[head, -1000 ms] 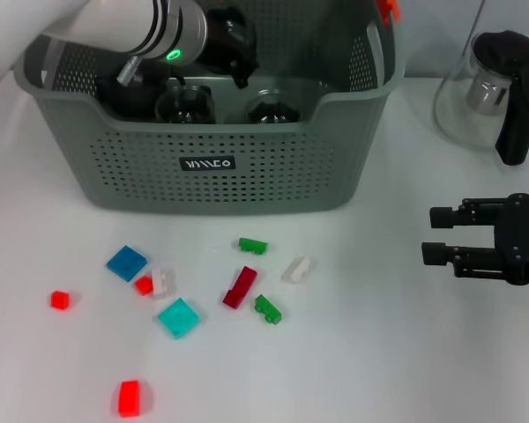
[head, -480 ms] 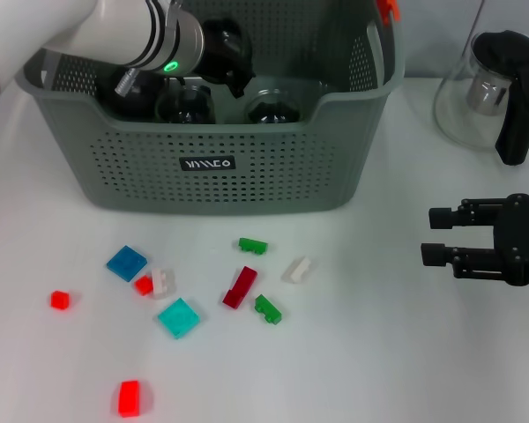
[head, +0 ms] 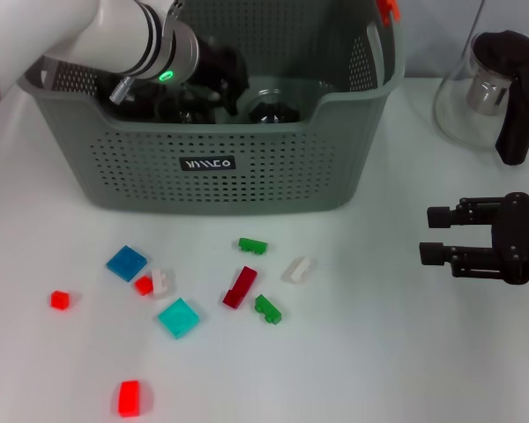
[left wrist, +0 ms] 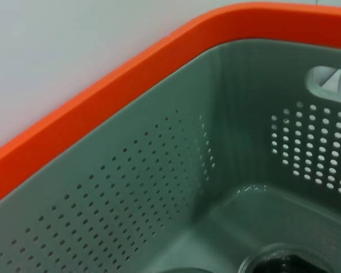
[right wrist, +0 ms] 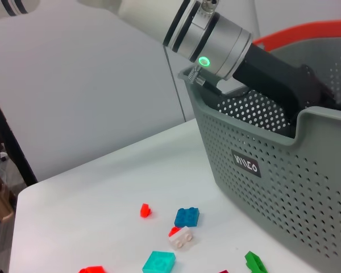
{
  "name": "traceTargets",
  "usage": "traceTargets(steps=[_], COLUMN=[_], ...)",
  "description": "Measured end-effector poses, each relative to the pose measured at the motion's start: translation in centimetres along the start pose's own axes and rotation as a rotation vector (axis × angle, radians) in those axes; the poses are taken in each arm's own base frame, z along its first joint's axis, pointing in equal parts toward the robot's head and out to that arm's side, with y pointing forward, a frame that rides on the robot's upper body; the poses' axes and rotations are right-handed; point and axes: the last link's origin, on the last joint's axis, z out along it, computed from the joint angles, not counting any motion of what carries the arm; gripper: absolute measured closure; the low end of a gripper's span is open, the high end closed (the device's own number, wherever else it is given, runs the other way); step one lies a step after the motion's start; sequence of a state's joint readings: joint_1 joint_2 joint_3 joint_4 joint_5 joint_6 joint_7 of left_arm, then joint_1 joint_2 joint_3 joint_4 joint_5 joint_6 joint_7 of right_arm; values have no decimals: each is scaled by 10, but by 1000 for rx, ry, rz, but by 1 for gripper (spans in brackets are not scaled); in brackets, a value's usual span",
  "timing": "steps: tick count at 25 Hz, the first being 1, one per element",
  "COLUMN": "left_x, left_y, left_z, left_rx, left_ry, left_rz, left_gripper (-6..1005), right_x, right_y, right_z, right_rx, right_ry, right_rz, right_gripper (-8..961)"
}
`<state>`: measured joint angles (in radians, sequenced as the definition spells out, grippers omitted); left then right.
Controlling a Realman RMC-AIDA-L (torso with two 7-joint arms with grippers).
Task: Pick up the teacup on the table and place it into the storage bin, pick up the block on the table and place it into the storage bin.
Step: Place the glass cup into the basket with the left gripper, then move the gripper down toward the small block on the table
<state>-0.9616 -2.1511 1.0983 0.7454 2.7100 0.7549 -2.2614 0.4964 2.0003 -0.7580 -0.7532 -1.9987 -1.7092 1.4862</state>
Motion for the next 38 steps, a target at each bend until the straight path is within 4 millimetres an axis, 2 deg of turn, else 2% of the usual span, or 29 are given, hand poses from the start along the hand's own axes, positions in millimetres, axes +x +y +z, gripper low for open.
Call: traceTargets(steps=[6,8,15,18,20,24,29,33,38], left_x=[-2,-1,10,19,21,26,16,-6,-41], left_y=[1,3,-5,-12,-13,-8,4,14,29], left_z=[0,0,-9,-29,-36,-68,-111,-143,-154], left_rx=[-2,-4,19,18,9,-85,-264,-463,-616], left_ry=[1,4,46,88,101,182,367,543,676], left_rz=[-10,-12,-57,-77,-85,-119,-132,-110,-31], left_gripper=[901,714,421,276,276,278,279,279,280], right_x=[-1,-1,0,0,0,0,2,3,4], right_y=[1,1,1,1,1,0,1,1,3], right_z=[1,1,0,0,-1,-2,-5,-5,-6], right_rx=[-7,-8,-8,-7,-6,-3,-1,-5,-16], right_ry=[0,0,0,1,1,2,5,6,15], right_rz=[-1,-1,0,0,-1,-1,0,-4,-11], right_gripper=[326,326,326,326,326,326,326,326,326])
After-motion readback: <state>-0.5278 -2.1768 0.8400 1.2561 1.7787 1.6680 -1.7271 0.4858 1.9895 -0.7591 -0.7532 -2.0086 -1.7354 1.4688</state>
